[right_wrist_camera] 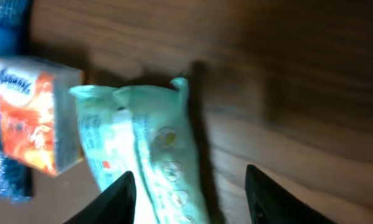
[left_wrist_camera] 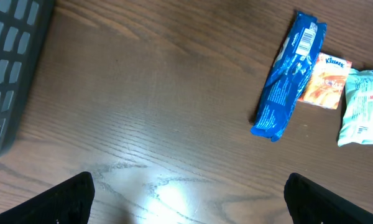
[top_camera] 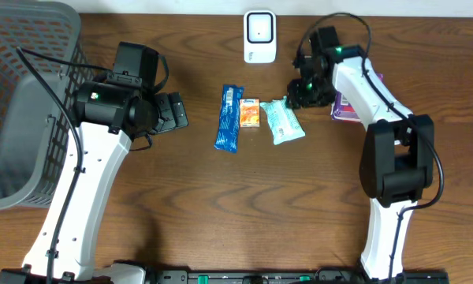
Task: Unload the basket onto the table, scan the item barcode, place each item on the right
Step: 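Regrasp the wipes pack and place it beside the purple pack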
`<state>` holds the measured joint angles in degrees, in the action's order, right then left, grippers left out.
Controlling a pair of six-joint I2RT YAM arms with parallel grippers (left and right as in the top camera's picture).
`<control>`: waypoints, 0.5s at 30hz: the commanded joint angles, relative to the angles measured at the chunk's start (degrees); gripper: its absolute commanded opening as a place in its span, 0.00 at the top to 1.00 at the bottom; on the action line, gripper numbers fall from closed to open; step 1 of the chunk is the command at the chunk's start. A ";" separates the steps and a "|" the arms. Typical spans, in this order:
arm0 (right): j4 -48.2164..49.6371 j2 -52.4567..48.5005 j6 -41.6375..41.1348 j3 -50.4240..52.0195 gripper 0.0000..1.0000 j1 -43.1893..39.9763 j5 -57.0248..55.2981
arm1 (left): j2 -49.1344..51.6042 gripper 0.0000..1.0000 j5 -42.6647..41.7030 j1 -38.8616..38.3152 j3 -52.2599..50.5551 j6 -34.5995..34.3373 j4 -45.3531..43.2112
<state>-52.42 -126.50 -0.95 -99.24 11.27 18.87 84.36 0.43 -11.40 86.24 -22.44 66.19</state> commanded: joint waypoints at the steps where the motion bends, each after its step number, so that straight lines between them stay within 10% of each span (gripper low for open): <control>1: 3.58 0.09 3.45 4.52 0.46 -0.42 11.28 | -0.13 0.02 1.16 0.24 0.44 0.35 0.22; 3: 5.86 0.09 3.10 6.78 0.50 -0.42 11.28 | -0.13 0.02 1.16 0.24 0.44 0.35 0.22; 6: 7.43 0.09 -0.26 8.83 0.99 -0.42 6.73 | -0.13 0.02 1.16 0.24 0.44 0.35 0.22; 15: 5.40 0.26 -14.82 3.06 0.99 -2.75 -9.51 | -0.13 0.02 1.16 0.24 0.44 0.35 0.22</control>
<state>-46.06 -126.15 -8.05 -93.30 10.92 21.74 84.36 0.43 -11.40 86.24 -22.44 66.19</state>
